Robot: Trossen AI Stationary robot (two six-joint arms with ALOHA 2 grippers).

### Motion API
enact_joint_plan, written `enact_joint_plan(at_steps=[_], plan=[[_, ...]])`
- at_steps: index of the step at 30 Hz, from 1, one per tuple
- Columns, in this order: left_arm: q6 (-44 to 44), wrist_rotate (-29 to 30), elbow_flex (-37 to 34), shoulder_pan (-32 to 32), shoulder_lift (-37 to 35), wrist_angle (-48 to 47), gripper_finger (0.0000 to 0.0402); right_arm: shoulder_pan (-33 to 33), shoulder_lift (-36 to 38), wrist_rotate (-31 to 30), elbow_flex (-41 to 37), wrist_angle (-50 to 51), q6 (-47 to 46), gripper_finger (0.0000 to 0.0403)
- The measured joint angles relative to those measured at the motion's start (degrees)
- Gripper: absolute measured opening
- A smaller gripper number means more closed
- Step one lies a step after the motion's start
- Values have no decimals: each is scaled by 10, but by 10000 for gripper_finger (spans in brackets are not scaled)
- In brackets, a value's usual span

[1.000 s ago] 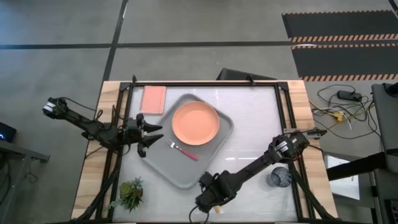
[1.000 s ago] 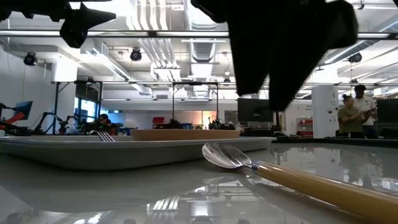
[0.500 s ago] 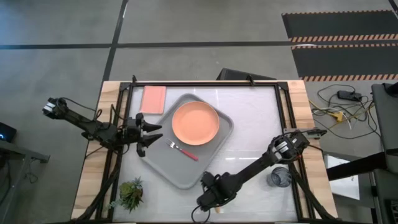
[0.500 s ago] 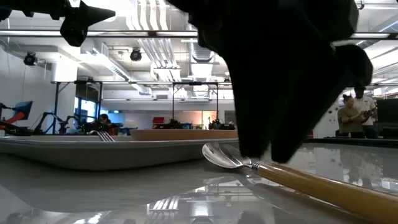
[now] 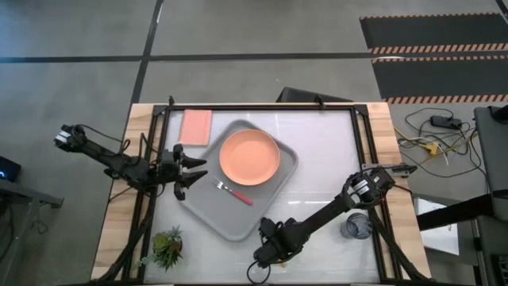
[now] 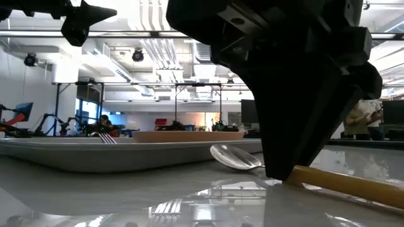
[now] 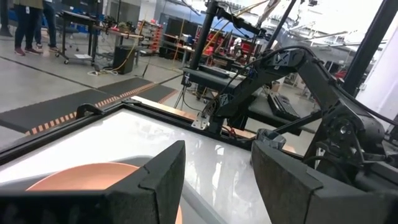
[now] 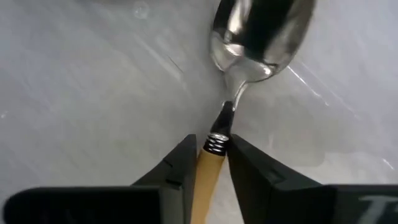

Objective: Pick and place plate/cup/fork/spoon on tray
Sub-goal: Put the yellow spoon on the gray serving tray to the left of the pink fork

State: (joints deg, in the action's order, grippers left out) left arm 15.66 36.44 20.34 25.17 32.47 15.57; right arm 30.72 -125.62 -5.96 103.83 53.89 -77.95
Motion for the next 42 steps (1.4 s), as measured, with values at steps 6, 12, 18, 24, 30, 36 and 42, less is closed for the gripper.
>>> enact_joint_plan(at_steps=[6,12,18,24,30,36,42], plan=[[0,0,0,0,0,0,168,-3,2,18,0,1,17,30],[0,0,0,0,0,2,168,-4,16,37,-2,22,17,27],[0,0,0,0,0,4,168,-3,45,52,-2,30,25,26],[0,0,0,0,0,5,168,-4,78,45,-2,32,32,26],[0,0,0,0,1,5,168,-25,90,29,-1,22,66,25],[0,-1,0,0,0,5,168,-64,90,48,-1,-28,133,25],[0,-1,0,0,0,6,168,-102,90,70,-1,-55,180,25]])
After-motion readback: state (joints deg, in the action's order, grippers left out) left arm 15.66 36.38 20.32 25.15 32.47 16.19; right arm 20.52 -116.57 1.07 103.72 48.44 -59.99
